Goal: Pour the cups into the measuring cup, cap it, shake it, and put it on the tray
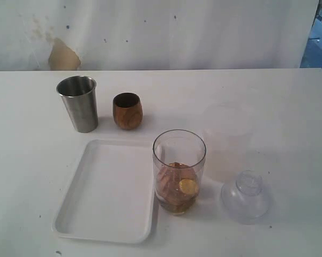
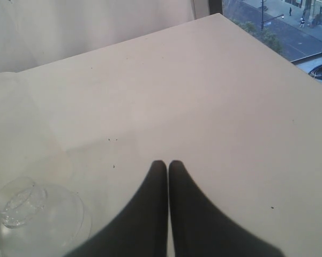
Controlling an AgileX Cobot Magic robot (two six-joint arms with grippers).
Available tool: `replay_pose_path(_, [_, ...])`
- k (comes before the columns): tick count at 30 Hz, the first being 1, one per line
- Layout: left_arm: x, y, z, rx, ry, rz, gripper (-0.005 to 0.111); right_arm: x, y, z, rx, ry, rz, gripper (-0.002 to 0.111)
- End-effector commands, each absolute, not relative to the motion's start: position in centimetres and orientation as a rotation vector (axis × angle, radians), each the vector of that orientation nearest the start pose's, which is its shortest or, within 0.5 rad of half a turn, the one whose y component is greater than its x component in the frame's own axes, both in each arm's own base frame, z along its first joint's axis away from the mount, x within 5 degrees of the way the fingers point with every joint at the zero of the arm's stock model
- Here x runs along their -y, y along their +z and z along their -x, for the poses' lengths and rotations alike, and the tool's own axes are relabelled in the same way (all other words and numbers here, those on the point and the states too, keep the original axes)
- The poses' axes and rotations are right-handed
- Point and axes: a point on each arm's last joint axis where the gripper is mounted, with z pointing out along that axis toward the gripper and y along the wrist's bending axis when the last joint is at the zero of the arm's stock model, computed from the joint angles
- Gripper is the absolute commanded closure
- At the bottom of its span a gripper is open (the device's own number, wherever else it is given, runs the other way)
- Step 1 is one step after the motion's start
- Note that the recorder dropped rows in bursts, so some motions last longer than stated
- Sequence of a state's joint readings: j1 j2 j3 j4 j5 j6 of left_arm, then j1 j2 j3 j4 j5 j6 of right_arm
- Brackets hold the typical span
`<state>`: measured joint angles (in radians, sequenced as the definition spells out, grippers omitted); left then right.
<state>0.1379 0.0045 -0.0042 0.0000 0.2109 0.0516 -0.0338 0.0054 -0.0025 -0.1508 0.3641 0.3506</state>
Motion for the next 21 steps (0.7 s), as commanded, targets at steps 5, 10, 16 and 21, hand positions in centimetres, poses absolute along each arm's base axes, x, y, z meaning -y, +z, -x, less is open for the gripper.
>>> replay_pose_path(5, [-0.8, 19.5, -5.5, -1.685, 0.136, 0.079, 0.106, 0.6, 18.2, -5.3, -1.816, 0.079, -0.257, 0.108])
replay_pose_path(10, [-0.8, 19.5, -5.5, -1.685, 0.136, 0.079, 0.106, 0.6, 18.2, -5.3, -1.816, 0.079, -0.257, 0.108])
replay_pose_path(16, [-0.8, 19.5, -5.5, -1.685, 0.136, 0.079, 0.106, 0.6, 18.2, -5.3, -1.814, 0.079, -0.256, 0.108])
replay_pose_path(21, [-0.8, 19.5, -5.5, -1.685, 0.136, 0.079, 0.106, 0.5, 19.7, -5.6, -1.655, 0.086, -0.199, 0.108])
